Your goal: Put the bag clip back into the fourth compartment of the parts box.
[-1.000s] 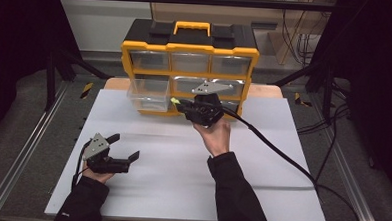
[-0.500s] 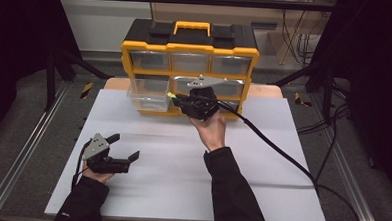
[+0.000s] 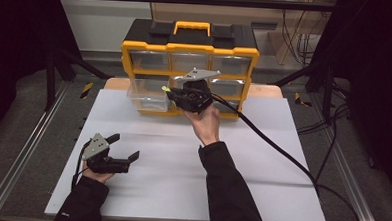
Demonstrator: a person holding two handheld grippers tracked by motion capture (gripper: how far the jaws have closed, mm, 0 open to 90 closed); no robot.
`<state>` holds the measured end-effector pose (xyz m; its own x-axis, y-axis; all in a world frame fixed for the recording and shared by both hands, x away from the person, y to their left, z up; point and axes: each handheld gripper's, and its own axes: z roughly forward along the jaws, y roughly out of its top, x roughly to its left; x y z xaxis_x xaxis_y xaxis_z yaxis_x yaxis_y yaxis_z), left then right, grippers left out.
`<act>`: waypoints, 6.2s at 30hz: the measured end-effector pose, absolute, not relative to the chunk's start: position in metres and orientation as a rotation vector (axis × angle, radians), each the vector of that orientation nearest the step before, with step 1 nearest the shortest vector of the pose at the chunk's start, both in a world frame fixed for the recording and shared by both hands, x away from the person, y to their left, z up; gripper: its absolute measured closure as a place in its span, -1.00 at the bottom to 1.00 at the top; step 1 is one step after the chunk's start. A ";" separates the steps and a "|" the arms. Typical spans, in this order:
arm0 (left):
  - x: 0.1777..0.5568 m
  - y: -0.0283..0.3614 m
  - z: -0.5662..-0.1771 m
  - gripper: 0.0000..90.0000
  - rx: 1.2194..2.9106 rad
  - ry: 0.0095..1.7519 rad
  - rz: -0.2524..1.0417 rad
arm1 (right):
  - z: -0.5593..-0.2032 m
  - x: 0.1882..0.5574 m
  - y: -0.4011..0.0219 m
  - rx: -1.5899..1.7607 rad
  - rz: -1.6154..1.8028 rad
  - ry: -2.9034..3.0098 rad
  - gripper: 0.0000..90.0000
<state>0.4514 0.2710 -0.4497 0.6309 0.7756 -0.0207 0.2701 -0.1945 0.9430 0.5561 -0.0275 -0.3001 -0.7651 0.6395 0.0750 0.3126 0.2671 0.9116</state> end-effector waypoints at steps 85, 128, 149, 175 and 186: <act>0.451 0.272 -0.450 -0.96 1.756 0.846 0.575 | -0.309 0.610 0.025 0.888 1.457 2.257 0.74; 0.451 0.271 -0.450 -0.96 1.756 0.844 0.576 | -0.327 0.618 0.032 0.908 1.353 2.355 0.74; 0.451 0.271 -0.449 -0.96 1.757 0.843 0.578 | -0.310 0.606 0.022 0.854 1.454 2.238 -0.18; 0.451 0.271 -0.449 -0.96 1.762 0.840 0.581 | -0.297 0.564 -0.032 0.834 1.580 2.065 -0.89; 0.451 0.270 -0.450 -0.96 1.762 0.839 0.580 | -0.308 0.548 -0.059 0.852 1.574 2.054 -0.97</act>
